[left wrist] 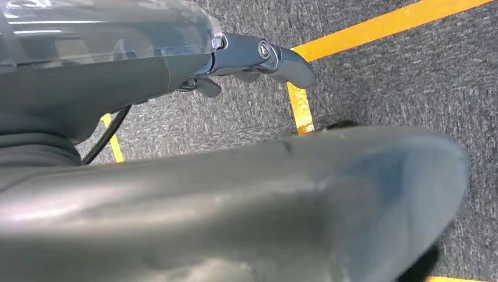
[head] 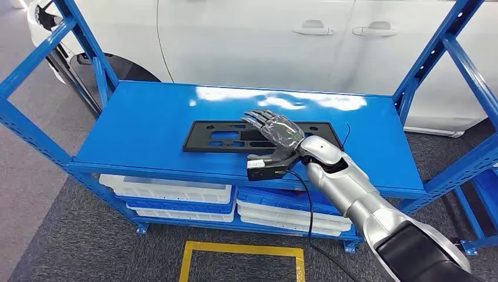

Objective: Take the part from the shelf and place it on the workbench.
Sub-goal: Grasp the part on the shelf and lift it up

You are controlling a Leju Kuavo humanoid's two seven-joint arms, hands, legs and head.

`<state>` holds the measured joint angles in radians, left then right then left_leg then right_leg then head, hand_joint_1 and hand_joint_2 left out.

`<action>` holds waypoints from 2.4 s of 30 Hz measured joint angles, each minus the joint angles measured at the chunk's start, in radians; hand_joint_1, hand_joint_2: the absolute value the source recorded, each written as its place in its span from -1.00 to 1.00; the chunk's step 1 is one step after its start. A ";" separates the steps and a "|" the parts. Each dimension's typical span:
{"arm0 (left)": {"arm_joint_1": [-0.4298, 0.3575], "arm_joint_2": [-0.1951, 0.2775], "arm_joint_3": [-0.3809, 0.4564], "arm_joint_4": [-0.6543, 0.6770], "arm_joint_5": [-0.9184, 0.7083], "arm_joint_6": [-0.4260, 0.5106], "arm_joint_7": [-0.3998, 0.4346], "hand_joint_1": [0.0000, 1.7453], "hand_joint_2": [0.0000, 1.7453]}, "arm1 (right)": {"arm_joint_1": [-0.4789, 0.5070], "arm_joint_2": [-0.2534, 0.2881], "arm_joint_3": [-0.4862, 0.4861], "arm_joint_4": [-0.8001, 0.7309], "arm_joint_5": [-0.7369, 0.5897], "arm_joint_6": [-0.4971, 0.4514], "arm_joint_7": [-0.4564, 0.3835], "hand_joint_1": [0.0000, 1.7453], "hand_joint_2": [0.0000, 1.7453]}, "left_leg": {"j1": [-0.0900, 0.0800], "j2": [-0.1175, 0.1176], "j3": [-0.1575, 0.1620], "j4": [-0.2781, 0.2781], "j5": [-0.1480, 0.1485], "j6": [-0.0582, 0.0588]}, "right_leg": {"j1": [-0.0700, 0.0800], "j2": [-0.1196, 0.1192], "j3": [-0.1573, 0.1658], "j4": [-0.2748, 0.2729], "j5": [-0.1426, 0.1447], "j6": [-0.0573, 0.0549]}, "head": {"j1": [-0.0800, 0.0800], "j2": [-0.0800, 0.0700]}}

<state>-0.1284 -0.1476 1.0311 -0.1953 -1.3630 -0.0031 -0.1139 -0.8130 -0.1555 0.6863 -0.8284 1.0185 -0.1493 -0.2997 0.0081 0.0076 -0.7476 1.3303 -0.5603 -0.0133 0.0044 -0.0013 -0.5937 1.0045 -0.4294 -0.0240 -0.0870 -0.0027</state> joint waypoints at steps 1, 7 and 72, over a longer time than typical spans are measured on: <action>0.000 0.000 0.000 0.000 0.000 0.000 0.000 -1.00 -1.00 | 0.000 0.000 0.001 0.007 0.003 -0.004 0.000 -1.00 -1.00 | 0.000 0.000 0.011 -0.020 0.014 0.000 | 0.000 0.000 0.000 0.001 0.000 0.000 | 0.000 0.000; -0.004 0.000 0.000 0.000 -0.001 0.000 0.000 -1.00 -1.00 | -0.012 -0.001 0.010 0.076 0.031 -0.041 0.005 -1.00 -1.00 | -0.005 -0.004 0.147 -0.295 0.119 0.020 | 0.003 0.002 -0.009 0.017 -0.006 0.017 | 0.000 0.000; -0.013 -0.001 0.014 0.000 0.032 0.037 -0.048 -1.00 1.00 | -0.120 -0.031 -0.167 0.048 -0.370 0.185 -0.147 1.00 1.00 | -0.006 -0.013 0.132 -0.302 0.135 0.035 | -0.011 -0.003 -0.030 0.048 -0.030 0.041 | 0.000 0.000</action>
<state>-0.1415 -0.1486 1.0449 -0.1953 -1.3306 0.0340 -0.1624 -0.9334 -0.1862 0.5196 -0.7804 0.6487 0.0353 -0.4470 0.0024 -0.0052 -0.6152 1.0283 -0.4256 0.0219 -0.0069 -0.0048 -0.6233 1.0528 -0.4597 0.0168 -0.0870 -0.0027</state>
